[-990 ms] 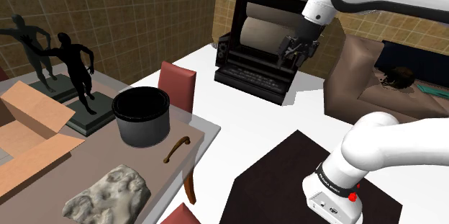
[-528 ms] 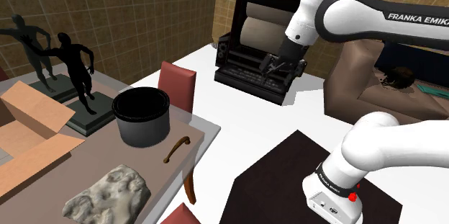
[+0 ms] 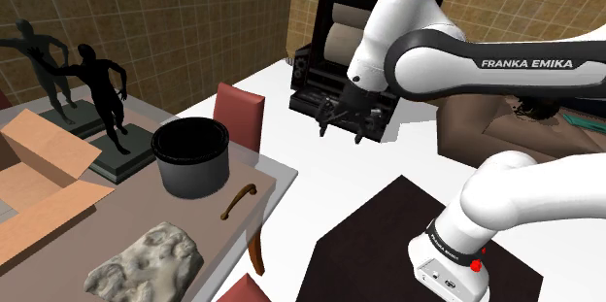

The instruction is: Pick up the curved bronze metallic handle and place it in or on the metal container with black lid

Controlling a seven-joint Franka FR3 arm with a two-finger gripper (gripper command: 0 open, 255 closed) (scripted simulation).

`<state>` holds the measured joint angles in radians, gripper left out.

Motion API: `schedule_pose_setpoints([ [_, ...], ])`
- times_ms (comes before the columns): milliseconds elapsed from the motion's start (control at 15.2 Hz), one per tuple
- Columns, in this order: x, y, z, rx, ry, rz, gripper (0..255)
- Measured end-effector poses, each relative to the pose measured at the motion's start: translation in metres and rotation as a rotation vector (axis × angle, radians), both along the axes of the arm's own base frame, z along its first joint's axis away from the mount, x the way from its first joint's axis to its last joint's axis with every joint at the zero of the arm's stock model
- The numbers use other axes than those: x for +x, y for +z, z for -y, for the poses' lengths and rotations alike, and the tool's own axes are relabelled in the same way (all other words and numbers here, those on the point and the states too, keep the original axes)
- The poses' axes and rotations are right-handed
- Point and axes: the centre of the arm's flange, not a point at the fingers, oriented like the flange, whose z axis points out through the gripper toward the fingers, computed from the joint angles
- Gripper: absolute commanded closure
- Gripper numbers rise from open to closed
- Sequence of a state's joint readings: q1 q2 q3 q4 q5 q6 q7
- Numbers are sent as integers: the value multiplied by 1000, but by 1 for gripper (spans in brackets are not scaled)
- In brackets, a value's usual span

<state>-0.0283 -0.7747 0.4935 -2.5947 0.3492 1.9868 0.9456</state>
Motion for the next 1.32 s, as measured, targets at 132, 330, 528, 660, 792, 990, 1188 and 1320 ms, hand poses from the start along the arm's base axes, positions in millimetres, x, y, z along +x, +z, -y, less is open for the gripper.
schedule_pose_setpoints([
  [132,2,-15,-20,2,-57,-1,0],
  [330,13,-35,-53,6,-141,-2,0],
  [528,22,-60,-84,9,-225,-4,0],
  [660,35,-72,-105,11,-280,-6,0],
  [792,48,-85,-126,15,-335,-8,0],
  [990,64,-106,-157,17,-418,-15,0],
  [1188,84,-122,-186,26,-500,-37,0],
  [1320,99,-133,-198,35,-554,-20,0],
])
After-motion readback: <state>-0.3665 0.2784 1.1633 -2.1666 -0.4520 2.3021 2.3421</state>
